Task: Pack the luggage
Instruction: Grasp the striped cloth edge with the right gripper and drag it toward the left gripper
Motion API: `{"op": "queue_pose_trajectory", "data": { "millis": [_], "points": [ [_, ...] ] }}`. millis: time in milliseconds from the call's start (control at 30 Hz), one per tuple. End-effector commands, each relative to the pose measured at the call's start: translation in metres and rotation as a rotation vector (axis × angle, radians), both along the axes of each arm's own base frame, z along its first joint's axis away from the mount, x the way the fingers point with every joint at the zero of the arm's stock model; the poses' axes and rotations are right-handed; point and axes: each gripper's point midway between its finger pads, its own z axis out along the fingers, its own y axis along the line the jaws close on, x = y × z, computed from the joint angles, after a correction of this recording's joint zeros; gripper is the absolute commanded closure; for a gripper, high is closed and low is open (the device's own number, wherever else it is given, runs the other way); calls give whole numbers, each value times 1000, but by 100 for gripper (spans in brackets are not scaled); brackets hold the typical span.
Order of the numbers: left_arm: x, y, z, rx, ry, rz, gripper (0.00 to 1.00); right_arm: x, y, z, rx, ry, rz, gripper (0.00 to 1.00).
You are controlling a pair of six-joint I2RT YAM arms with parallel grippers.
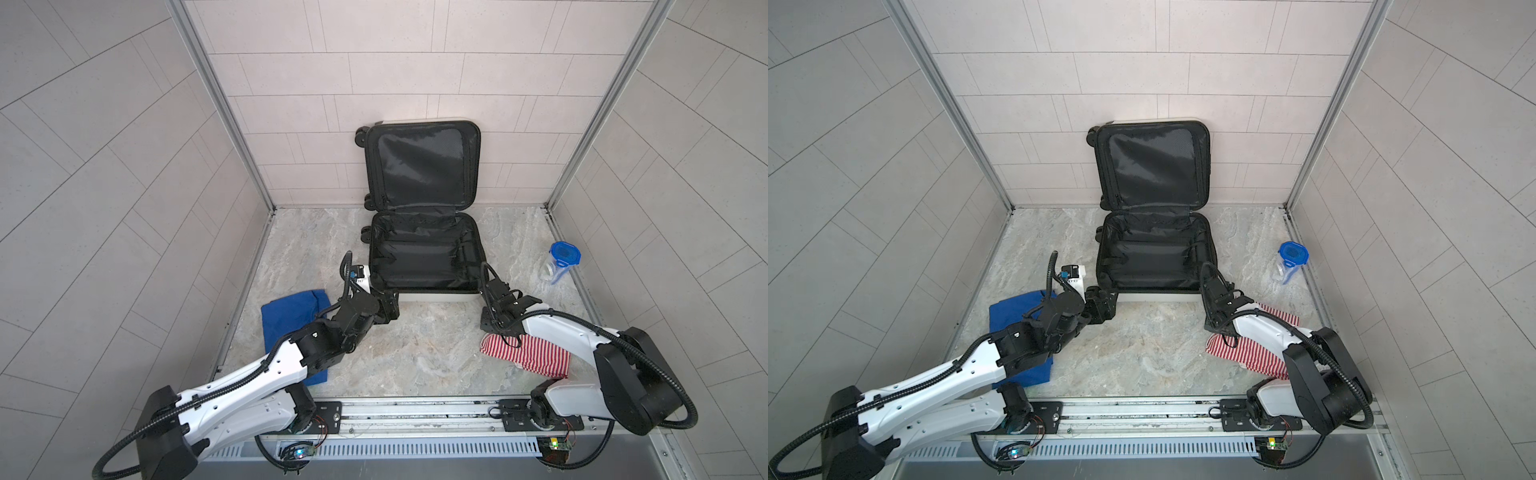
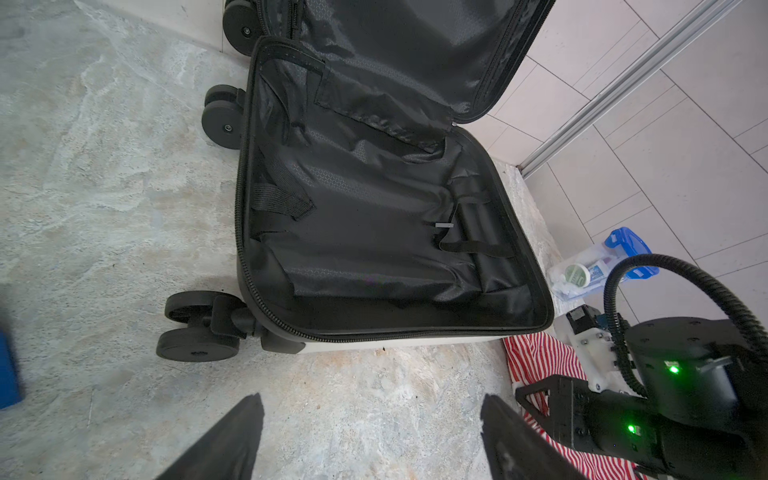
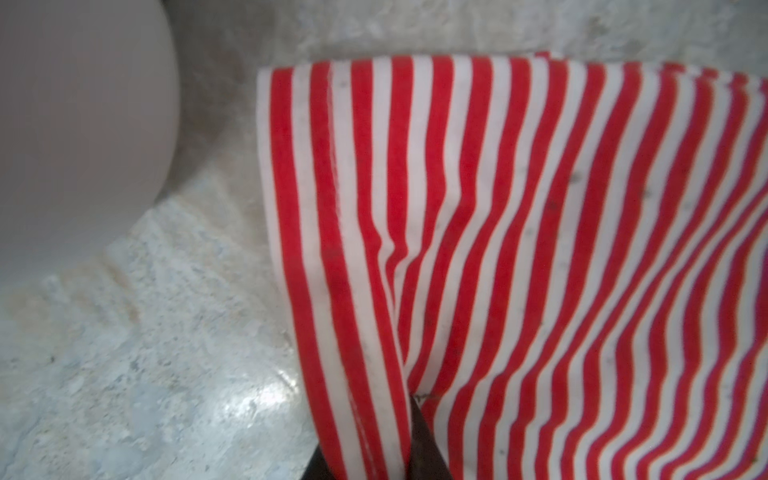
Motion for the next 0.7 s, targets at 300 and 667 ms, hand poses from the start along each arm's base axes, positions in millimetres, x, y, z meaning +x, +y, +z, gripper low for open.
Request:
{"op": "queue_pose_trajectory", "data": {
  "millis": [300, 667],
  "points": [
    [9, 32, -27, -24, 93, 109, 12, -15, 68, 24, 47, -26, 186, 81],
    [7, 75, -37, -41, 139, 193, 12, -24, 140, 30, 69, -23, 380, 82]
  ]
}}
